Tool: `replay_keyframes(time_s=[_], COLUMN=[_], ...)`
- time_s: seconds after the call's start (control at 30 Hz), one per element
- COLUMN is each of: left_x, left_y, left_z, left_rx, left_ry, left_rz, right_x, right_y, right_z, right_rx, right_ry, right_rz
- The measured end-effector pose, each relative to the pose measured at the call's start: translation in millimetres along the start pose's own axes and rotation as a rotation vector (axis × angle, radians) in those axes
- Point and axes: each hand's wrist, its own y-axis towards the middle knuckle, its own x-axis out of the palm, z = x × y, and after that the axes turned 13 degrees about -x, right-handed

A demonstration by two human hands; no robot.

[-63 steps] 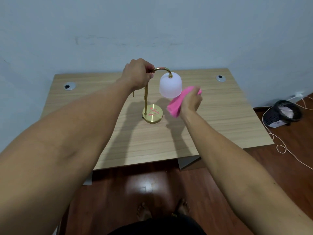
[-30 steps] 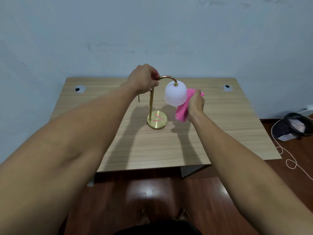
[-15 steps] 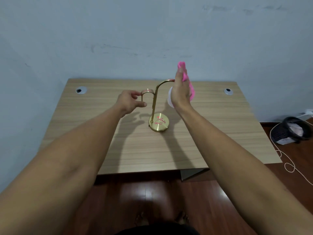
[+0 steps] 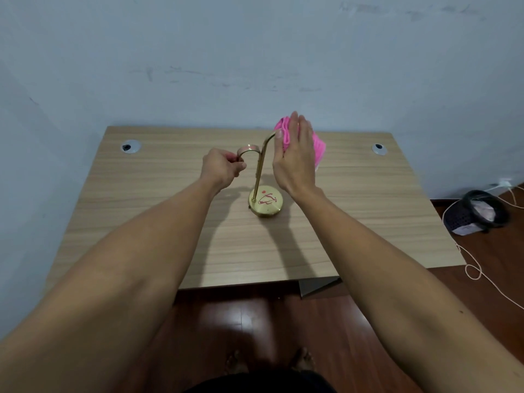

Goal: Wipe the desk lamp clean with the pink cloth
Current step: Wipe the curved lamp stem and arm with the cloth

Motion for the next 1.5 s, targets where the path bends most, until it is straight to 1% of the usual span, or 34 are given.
replay_keyframes(time_s=[0.03, 0.13, 0.17, 0.2, 0.23, 0.33, 0.37, 0.4, 0.43, 0.47, 0.53, 0.57, 0.6, 0.63, 0.7, 0.73, 0.77, 0.8, 0.83, 0.93, 0.97, 1.0, 1.03, 1.07, 1.13, 1.17, 1.2, 1.23, 1.27, 1.37, 1.4, 1.43, 1.47, 1.5], left_x=[0.6, 1.4, 1.2, 1.6, 1.6, 2.2, 1.9, 1.9, 1.9, 2.3, 2.3, 2.1, 2.5, 3.4, 3.8, 3.5, 3.0, 3.5, 4.2, 4.2, 4.3, 4.2, 4.0, 3.8, 3.8, 4.1, 4.9, 5.7, 6.3, 4.9, 4.1, 3.5, 3.2, 3.0], left_y=[0.4, -0.4, -0.2, 0.6, 0.4, 0.3, 0.5, 0.5, 0.0, 0.1, -0.2, -1.0, -1.4, -1.4, -2.1, -2.8, -2.1, -0.3, 1.2, 1.4, 1.1, 0.6, -0.7, -1.9, -3.3, -4.0, -4.6, -4.9, -4.6, -4.8, -4.8, -4.2, -4.0, -4.1], left_z=[-0.1, -0.4, -0.6, -1.5, -1.7, -2.7, -3.0, -3.0, -2.6, -2.7, -3.6, -4.1, -4.4, -4.6, -3.9, -3.1, -2.6, -2.8, -3.7, -5.3, -5.6, -5.8, -5.7, -5.6, -6.5, -7.3, -7.9, -8.4, -8.9, -8.1, -7.6, -7.5, -7.5, -7.7], left_rx=[-0.003, 0.002, 0.008, 0.014, 0.018, 0.021, 0.022, 0.024, 0.029, 0.034, 0.047, 0.052, 0.053, 0.051, 0.043, 0.042, 0.043, 0.041, 0.04, 0.042, 0.043, 0.044, 0.044, 0.043, 0.042, 0.044, 0.049, 0.054, 0.056, 0.058, 0.063, 0.068, 0.072, 0.073], left_ry=[-0.008, -0.023, -0.025, -0.026, -0.021, 0.005, 0.017, 0.029, 0.037, 0.042, 0.049, 0.053, 0.056, 0.059, 0.074, 0.082, 0.088, 0.09, 0.091, 0.08, 0.074, 0.072, 0.074, 0.076, 0.071, 0.073, 0.078, 0.081, 0.078, 0.077, 0.078, 0.082, 0.087, 0.093], left_rz=[0.005, 0.013, 0.012, 0.011, 0.008, 0.013, 0.016, 0.019, 0.02, 0.019, 0.019, 0.02, 0.021, 0.025, 0.035, 0.039, 0.042, 0.044, 0.043, 0.036, 0.032, 0.028, 0.025, 0.025, 0.039, 0.049, 0.061, 0.071, 0.075, 0.063, 0.058, 0.056, 0.052, 0.05], right_x=[2.4, 10.6, 12.8, 14.3, 15.4, 14.6, 14.6, 14.4, 14.3, 15.8, 16.2, 16.2, 15.7, 15.2, 7.4, 3.6, 1.7, 1.5, 1.5, 5.3, 6.3, 6.6, 5.1, 3.1, -1.3, -1.9, -1.5, -0.9, -0.8, 3.8, 6.6, 8.9, 10.4, 10.8], right_y=[-2.6, -12.4, -14.6, -16.5, -17.5, -14.3, -11.3, -9.2, -10.2, -14.3, -19.4, -19.6, -19.2, -16.7, -6.9, -2.5, -0.7, -1.5, -4.6, -12.9, -12.8, -11.7, -10.0, -7.6, -0.5, 2.2, 3.0, 2.3, 0.0, -5.2, -7.3, -10.0, -13.2, -16.6], right_z=[0.6, 15.3, 19.6, 20.8, 18.7, -1.1, -6.7, -10.1, -10.7, -7.3, 6.7, 11.6, 12.4, 10.9, 3.3, -0.6, -3.4, -4.0, -2.8, 13.9, 19.0, 22.0, 21.9, 18.8, 9.1, 4.6, 2.9, 3.5, 4.6, 18.0, 22.5, 25.8, 27.3, 25.7], right_rx=[-0.074, -0.455, -0.513, -0.508, -0.438, -0.015, 0.092, 0.122, 0.066, -0.059, -0.369, -0.43, -0.395, -0.275, 0.025, 0.111, 0.126, 0.067, -0.044, -0.472, -0.547, -0.558, -0.505, -0.389, -0.074, 0.035, 0.062, 0.009, -0.097, -0.48, -0.552, -0.575, -0.557, -0.499], right_ry=[-0.07, -0.317, -0.325, -0.279, -0.191, 0.142, 0.212, 0.209, 0.139, 0.03, -0.16, -0.19, -0.178, -0.109, 0.072, 0.107, 0.091, 0.041, -0.036, -0.286, -0.317, -0.306, -0.261, -0.196, -0.07, -0.058, -0.093, -0.138, -0.194, -0.383, -0.401, -0.384, -0.336, -0.268], right_rz=[-0.026, -0.11, -0.101, -0.068, -0.023, 0.143, 0.172, 0.163, 0.128, 0.088, 0.035, 0.039, 0.064, 0.107, 0.214, 0.232, 0.215, 0.176, 0.124, 0.023, 0.027, 0.051, 0.088, 0.133, 0.206, 0.222, 0.221, 0.207, 0.183, 0.015, -0.03, -0.068, -0.09, -0.092])
